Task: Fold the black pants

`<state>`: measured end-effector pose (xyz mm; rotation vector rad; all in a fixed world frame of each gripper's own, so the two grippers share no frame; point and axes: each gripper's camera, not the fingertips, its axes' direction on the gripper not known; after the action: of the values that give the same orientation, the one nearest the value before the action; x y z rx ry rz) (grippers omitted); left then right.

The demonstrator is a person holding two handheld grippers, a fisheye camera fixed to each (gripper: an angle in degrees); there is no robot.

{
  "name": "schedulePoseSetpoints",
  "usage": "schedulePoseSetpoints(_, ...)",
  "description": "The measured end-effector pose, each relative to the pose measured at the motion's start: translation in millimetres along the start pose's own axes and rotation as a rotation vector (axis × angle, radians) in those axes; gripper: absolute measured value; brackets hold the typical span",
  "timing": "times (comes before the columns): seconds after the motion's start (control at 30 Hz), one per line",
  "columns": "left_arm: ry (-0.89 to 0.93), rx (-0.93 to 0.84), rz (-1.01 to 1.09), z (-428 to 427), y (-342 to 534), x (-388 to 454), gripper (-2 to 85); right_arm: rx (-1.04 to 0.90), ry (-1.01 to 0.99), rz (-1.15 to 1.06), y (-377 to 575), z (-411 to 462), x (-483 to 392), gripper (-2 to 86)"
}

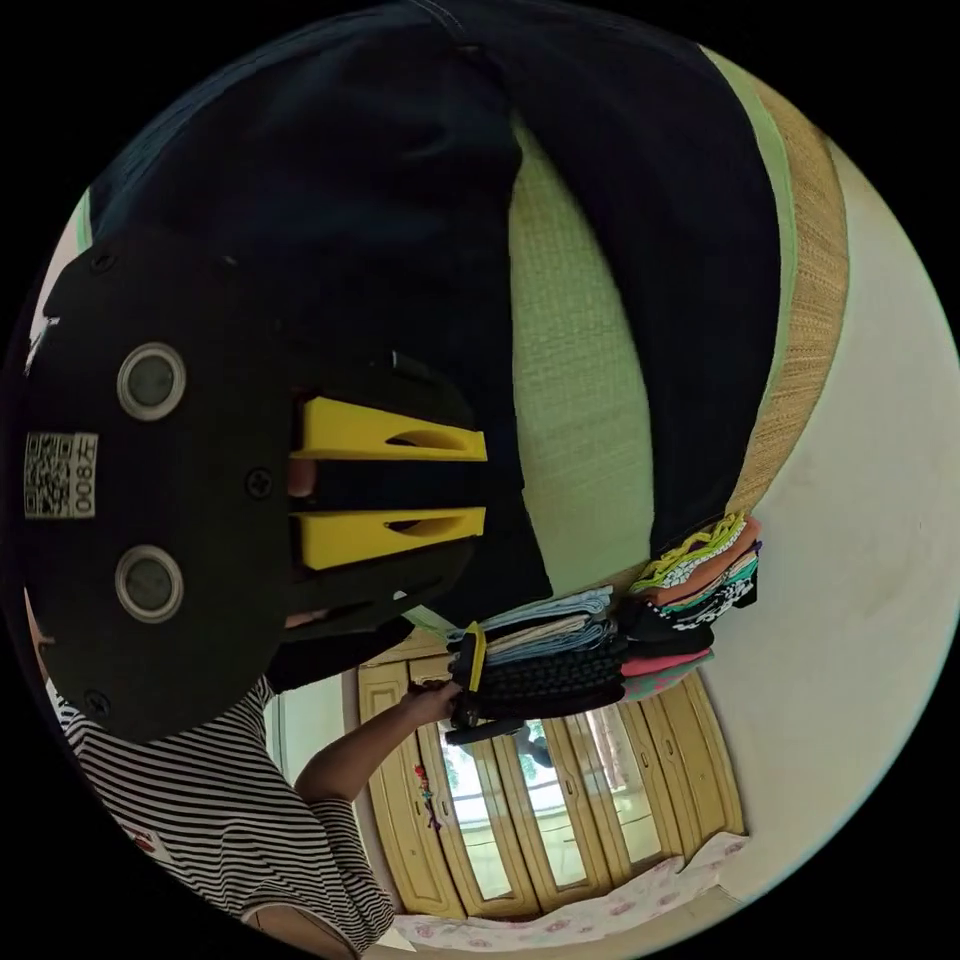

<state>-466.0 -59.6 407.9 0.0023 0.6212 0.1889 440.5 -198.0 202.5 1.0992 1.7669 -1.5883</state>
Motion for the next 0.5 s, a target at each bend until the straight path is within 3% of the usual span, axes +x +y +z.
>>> schedulePoseSetpoints(0.3, -0.091, -0.060, 0.182, 112.7, -167.1, 45.0, 7.6, 0.287, -0.108, -0.098, -69.2, -40.5, 30.5, 8.8)
schedulePoseSetpoints(0.5, -0.240, -0.054, 0.266, 191.0, -305.2, 62.2, 8.0, 0.405, -0.051, -0.076, -153.8, -53.7, 74.5, 8.2)
